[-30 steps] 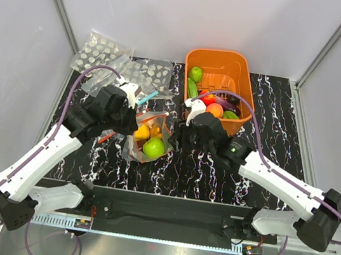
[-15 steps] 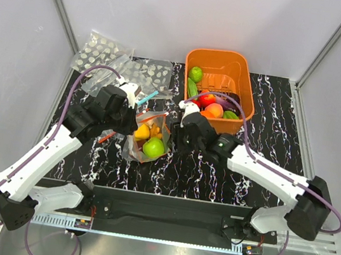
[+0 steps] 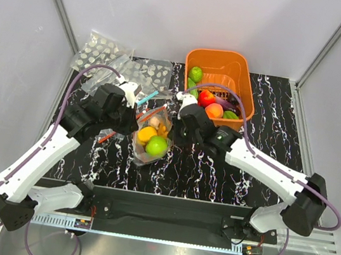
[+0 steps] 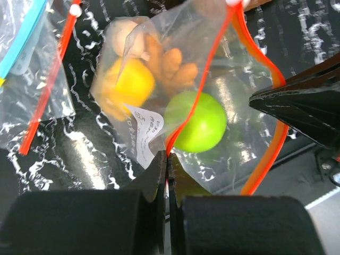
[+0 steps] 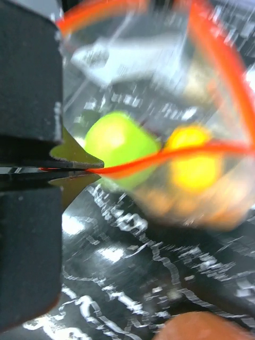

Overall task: Place the food in the zip-top bag and seal the zipper
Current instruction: Adjust the zipper food storage bag at the center of the board.

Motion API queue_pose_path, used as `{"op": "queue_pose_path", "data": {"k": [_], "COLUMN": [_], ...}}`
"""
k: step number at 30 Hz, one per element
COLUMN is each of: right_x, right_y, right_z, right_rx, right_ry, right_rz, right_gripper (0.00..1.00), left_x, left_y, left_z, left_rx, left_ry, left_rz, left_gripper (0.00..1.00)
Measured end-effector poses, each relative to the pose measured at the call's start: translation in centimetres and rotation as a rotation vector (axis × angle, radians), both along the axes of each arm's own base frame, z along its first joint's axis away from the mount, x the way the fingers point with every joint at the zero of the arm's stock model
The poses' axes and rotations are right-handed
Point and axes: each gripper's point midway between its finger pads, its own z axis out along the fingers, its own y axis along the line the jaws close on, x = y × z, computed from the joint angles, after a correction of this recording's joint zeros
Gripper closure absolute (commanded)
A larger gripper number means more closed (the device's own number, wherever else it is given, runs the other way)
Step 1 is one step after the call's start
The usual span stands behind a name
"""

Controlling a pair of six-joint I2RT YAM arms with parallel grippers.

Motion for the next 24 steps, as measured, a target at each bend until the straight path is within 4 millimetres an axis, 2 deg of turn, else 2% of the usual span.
{"op": "queue_pose_path", "data": {"k": [4,7,10,12,14,16,17,18,19,20,24], "right_x": [0.2,0.2,0.3,0.3,0.4,0.4,0.4,0.4,0.4,0.6,1.6], "right_y": [1.2,1.5,1.5,1.5,1.5,1.3,1.2,1.0,1.0,0.8,-0.3], "right_z": [5.1,7.3,7.1,6.4,5.4,4.3,4.0,3.8,3.8,3.8,4.3], "right_rx": [0.101,0.143,0.136,0.117,0.094,0.067,0.058,0.05,0.046,0.035,-0.014], "right_ry": [-0.062,-0.093,-0.093,-0.081,-0.07,-0.056,-0.052,-0.05,-0.053,-0.066,-0.107], "right_rz": [0.03,0.043,0.046,0.047,0.045,0.043,0.041,0.039,0.039,0.039,0.008], "right_gripper": [1.0,1.0,1.0,0.91,0.87,0.7,0.57,0.27,0.2,0.17,0.17], "left_x": [-0.3,-0.5,-0.5,-0.5,-0.5,-0.5,-0.4,-0.3,-0.3,-0.2,0.2], "left_y": [-0.9,-1.4,-1.6,-1.6,-1.6,-1.5,-1.5,-1.4,-1.4,-1.3,-1.1], "left_z": [1.4,1.6,1.4,1.2,0.8,0.6,0.5,0.5,0.5,0.4,0.1], "left_rx": [-0.05,-0.073,-0.077,-0.075,-0.071,-0.064,-0.062,-0.059,-0.056,-0.052,-0.035], "left_ry": [-0.009,-0.002,0.008,0.012,0.018,0.025,0.025,0.023,0.02,0.018,0.02], "left_rz": [-0.04,-0.057,-0.061,-0.061,-0.06,-0.057,-0.054,-0.052,-0.05,-0.045,-0.034], "left_gripper": [1.0,1.0,1.0,1.0,1.0,1.0,1.0,1.0,1.0,1.0,1.0]}}
